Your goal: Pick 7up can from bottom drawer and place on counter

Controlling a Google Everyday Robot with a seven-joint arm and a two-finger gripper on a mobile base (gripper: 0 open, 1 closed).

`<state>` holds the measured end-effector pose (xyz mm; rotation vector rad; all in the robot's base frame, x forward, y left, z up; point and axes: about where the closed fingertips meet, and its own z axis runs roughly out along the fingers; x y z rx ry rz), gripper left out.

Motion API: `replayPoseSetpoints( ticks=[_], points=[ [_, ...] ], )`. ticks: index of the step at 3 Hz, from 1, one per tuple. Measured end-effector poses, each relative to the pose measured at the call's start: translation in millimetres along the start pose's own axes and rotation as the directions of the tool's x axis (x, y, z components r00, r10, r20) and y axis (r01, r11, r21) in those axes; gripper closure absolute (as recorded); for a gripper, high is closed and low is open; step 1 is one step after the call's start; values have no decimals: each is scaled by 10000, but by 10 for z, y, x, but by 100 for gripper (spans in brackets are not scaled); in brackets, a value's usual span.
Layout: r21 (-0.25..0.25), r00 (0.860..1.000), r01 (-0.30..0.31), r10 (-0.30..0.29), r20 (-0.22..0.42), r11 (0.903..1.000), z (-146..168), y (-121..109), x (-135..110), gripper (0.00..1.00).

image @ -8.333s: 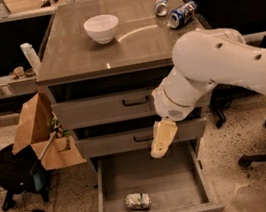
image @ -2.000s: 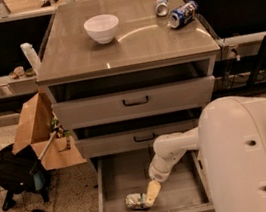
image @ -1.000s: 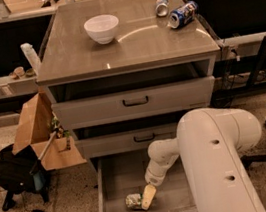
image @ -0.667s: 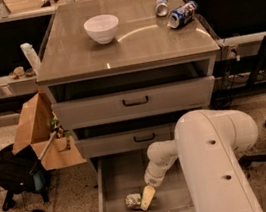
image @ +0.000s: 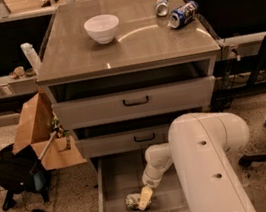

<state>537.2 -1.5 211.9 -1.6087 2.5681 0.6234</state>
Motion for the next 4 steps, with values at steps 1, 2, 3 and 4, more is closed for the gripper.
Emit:
replayPoseSetpoints(
  ticks=[1, 2, 3, 4],
  points=[
    [168, 9999, 133, -131, -104, 9998, 102, -65, -97, 0],
    [78, 9996, 150, -148, -248, 9999, 259, -108, -135, 0],
    [-44, 9994, 158, -159, -293, 9999, 422, -145, -131, 0],
    [-118, 9996, 27, -31, -295, 9999, 550, -157, -80, 0]
  ],
)
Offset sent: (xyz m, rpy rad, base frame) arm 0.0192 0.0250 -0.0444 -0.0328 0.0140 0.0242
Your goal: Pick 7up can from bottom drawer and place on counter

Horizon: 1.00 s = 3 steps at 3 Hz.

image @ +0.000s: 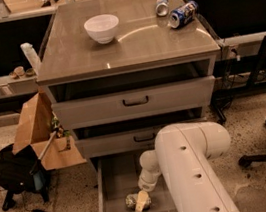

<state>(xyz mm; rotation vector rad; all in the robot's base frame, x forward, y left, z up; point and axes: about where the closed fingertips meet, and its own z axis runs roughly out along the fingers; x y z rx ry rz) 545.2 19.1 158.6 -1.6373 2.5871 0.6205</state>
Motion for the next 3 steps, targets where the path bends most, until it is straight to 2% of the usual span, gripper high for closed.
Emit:
replayPoseSetpoints(
  ticks=[1, 2, 3],
  points=[
    [-15, 9998, -196, 196, 20, 9998, 102, -6, 57, 0],
    [-157, 9977, -642, 639, -227, 9978, 364, -134, 105, 0],
    [-157, 9972, -707, 703, -264, 9974, 428, -188, 90, 0]
  ],
)
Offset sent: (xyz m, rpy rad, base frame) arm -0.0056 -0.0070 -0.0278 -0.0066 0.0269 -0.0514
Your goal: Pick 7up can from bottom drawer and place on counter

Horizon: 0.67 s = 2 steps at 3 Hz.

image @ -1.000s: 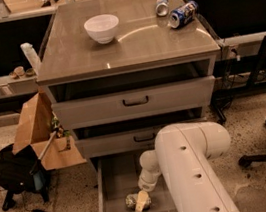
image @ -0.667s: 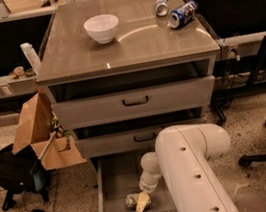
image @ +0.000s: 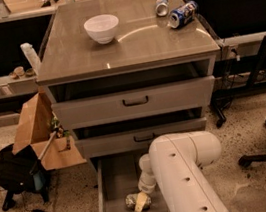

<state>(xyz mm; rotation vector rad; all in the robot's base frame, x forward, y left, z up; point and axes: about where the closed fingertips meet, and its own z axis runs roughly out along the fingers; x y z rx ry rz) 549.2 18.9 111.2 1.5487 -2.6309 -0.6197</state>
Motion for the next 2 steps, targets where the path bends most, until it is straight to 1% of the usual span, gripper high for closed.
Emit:
replayPoseSetpoints(
  ticks=[1, 2],
  points=[
    [5, 10000, -2, 2, 6, 10000, 2, -5, -3, 26],
    [5, 10000, -2, 2, 6, 10000, 2, -4, -3, 57]
  ],
)
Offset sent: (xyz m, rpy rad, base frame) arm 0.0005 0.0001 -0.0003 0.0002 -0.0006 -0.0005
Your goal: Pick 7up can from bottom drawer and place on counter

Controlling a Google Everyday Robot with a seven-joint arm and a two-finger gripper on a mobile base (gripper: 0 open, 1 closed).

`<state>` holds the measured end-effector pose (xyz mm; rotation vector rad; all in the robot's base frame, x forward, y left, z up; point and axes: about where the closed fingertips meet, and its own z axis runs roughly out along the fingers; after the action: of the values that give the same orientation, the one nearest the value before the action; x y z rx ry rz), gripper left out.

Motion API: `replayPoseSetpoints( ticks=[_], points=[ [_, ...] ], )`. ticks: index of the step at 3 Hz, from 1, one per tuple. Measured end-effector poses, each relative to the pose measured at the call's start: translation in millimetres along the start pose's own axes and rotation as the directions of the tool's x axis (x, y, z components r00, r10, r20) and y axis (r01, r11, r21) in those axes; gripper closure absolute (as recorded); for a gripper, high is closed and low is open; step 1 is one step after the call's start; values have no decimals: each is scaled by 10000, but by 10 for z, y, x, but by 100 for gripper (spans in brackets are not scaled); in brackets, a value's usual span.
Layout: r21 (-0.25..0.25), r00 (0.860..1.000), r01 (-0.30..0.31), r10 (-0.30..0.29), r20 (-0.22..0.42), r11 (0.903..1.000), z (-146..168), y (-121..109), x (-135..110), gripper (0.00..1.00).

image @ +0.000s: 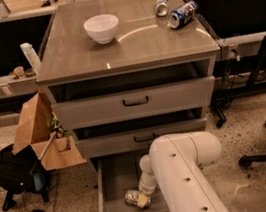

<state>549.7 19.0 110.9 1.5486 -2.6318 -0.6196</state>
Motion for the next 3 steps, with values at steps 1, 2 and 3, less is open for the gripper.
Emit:
replayPoseSetpoints(
  ticks=[1, 2, 3],
  points=[
    [0, 10000, 0, 0, 0, 10000, 0, 0, 0, 80],
    [-4, 10000, -1, 1, 0, 10000, 1, 1, 1, 100],
    [-138, 10000, -32, 32, 36, 9999, 11, 12, 21, 100]
  ],
)
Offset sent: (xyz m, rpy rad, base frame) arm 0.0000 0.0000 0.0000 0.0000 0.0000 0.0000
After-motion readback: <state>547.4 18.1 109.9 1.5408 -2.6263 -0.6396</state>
